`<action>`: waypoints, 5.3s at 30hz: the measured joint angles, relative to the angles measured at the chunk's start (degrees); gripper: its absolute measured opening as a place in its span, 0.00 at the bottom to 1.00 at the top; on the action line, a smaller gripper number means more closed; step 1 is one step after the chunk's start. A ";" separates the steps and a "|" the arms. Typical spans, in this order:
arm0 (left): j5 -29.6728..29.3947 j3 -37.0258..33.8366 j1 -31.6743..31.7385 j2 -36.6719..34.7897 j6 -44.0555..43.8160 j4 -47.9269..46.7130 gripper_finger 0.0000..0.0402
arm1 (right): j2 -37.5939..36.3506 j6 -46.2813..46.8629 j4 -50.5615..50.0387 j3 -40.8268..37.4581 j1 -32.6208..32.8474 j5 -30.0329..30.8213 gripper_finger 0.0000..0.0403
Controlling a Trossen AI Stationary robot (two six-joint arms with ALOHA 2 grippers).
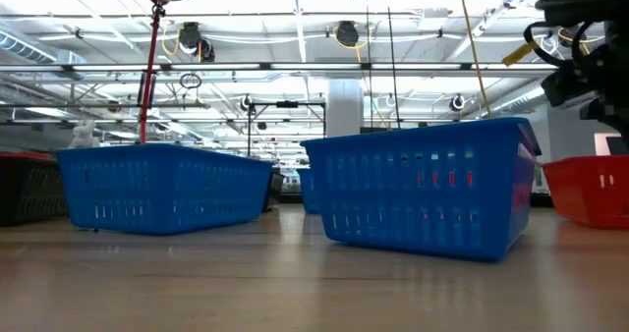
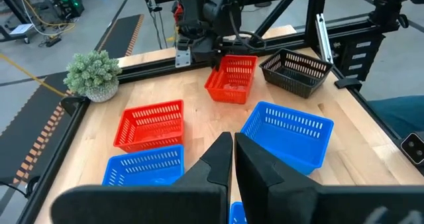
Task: Stack baskets by color
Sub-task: Stack the middle right red bin on the top red bin
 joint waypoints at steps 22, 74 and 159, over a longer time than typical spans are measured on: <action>-0.02 0.00 -0.17 0.00 -1.82 2.95 0.05 | 1.01 10.05 -1.86 25.42 -3.87 5.81 0.02; -0.04 0.00 -0.17 0.00 -1.50 2.84 0.05 | 2.31 12.15 16.37 20.22 -39.96 3.08 0.02; -0.07 0.00 -0.17 0.00 -0.03 1.60 0.05 | 6.14 19.17 30.46 2.99 -44.44 -7.01 0.04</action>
